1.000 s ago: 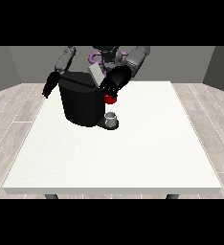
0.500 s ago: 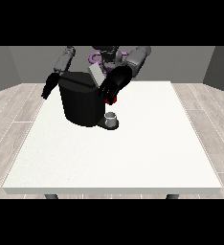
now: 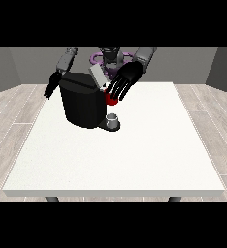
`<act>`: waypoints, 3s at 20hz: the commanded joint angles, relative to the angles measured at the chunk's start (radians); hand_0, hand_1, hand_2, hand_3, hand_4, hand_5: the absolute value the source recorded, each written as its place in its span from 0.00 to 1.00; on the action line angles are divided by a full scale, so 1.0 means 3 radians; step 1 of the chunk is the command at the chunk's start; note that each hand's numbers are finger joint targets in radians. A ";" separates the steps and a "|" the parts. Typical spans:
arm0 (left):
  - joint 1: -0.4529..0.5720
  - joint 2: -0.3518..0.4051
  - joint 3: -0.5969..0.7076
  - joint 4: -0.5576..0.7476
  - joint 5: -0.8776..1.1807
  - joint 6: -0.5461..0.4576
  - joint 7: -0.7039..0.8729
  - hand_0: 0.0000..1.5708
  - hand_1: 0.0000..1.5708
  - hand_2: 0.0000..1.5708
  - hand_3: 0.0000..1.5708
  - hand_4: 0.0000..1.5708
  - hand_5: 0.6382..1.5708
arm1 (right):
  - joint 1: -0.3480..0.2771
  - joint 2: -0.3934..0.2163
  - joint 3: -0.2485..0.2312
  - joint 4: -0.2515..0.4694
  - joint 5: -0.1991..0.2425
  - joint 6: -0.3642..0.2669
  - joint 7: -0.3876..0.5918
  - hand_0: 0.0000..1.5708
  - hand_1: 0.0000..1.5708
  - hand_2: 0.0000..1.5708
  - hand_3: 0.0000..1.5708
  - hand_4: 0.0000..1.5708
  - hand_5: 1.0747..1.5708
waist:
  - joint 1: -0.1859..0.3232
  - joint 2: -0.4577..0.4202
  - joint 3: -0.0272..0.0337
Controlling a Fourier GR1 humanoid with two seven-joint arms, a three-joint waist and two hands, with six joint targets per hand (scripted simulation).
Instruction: Insert the coffee pod into the coffee machine and close the lid
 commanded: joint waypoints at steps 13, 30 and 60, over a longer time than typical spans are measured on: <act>0.1175 -0.1159 0.0777 -0.0098 0.1243 -0.0176 -0.0160 0.00 0.00 0.00 0.00 0.27 1.00 | 0.0927 0.0000 -0.0215 0.0401 -0.0121 -0.0012 -0.0328 0.00 0.00 0.00 0.00 0.00 1.00 | 0.0844 -0.1265 -0.0015; 0.2488 -0.1679 0.0920 -0.0190 0.1853 -0.0414 -0.0042 0.00 0.00 0.00 0.00 0.26 1.00 | 0.0750 -0.0310 -0.0041 -0.0112 -0.0327 0.0709 -0.0005 0.00 0.00 0.00 0.00 0.10 1.00 | 0.1427 -0.2212 -0.0006; 0.3329 -0.1475 0.0180 -0.2327 0.2756 -0.0185 0.0422 0.00 0.00 0.00 0.00 0.23 1.00 | -0.0517 -0.0347 -0.0354 0.0722 -0.0748 0.0776 0.0200 0.00 0.00 0.00 0.00 0.00 1.00 | 0.1552 -0.1103 -0.0007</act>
